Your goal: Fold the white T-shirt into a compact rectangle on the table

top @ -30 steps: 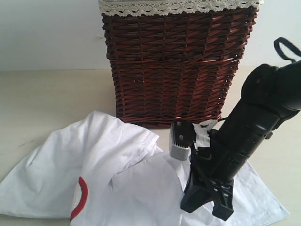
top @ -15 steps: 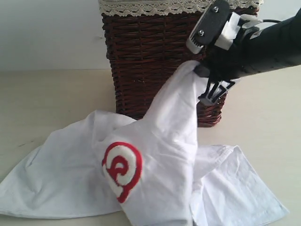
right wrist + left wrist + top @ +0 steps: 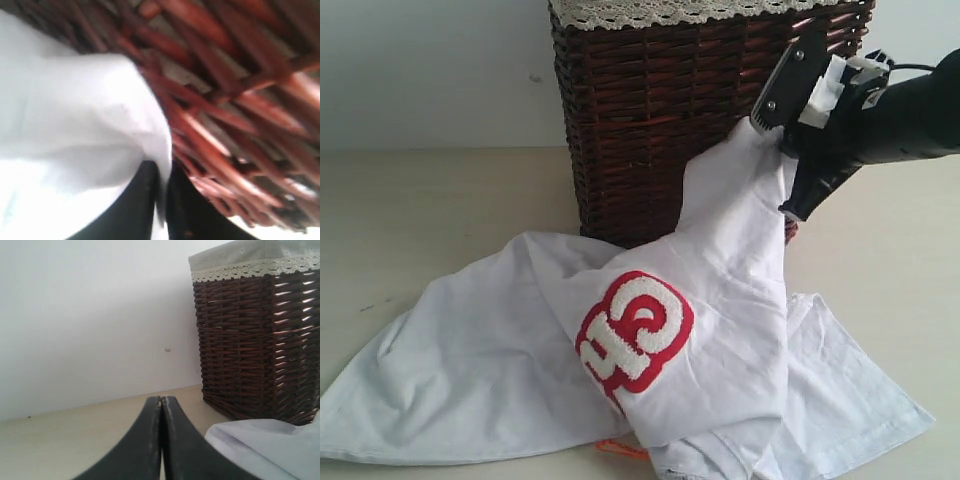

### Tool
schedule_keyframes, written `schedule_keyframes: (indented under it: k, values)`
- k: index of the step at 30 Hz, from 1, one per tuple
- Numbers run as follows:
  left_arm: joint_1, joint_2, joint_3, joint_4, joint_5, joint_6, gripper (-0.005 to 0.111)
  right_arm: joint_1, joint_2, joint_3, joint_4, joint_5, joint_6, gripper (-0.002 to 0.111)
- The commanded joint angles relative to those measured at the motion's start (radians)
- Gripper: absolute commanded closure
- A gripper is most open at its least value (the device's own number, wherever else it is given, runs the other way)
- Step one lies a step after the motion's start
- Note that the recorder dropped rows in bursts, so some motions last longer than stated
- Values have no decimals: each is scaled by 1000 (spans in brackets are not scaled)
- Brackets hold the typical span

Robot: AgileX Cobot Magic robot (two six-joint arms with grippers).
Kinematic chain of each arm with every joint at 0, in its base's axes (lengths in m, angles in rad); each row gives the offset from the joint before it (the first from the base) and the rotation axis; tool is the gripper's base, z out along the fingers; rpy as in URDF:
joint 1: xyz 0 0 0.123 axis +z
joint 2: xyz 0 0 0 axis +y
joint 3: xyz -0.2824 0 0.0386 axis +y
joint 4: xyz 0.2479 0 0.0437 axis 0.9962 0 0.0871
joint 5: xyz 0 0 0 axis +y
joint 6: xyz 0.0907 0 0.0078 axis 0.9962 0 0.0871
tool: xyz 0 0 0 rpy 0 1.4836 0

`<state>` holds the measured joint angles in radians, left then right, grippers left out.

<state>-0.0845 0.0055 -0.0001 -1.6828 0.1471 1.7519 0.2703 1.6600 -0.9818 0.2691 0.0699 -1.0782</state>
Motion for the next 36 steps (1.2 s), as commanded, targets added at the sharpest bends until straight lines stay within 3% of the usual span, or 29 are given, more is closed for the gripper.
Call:
schedule_keyframes:
  k: [1, 5, 10, 13, 15, 18, 21, 25, 29, 36]
  values:
    - [-5, -6, 0, -1, 3, -2, 107, -6, 34, -3, -5, 128, 8, 74]
    - [-5, -6, 0, -1, 3, -2, 107, -6, 50, -3, -5, 162, 22, 57]
    - [-5, -6, 0, -1, 3, -2, 107, -4, -38, -3, -1, 176, 80, 55]
    - [-5, -6, 0, -1, 3, -2, 107, -4, -146, -3, 46, 312, 146, 56]
    - [-5, -6, 0, -1, 3, 0, 107, -4, -198, -2, 49, 523, 126, 63]
    - [-5, -6, 0, -1, 3, 0, 107, -4, -189, 11, 47, 856, 28, 82]
    - [-5, -6, 0, -1, 3, 0, 107, -4, -126, 66, 19, 978, -102, 95]
    - [-5, -6, 0, -1, 3, -2, 107, -4, -14, 138, -22, 823, -161, 103]
    - [-5, -6, 0, -1, 3, -2, 107, -4, 69, 175, -25, 622, -161, 104]
    - [-5, -6, 0, -1, 3, -2, 107, -4, 121, 231, -25, 662, -214, 104]
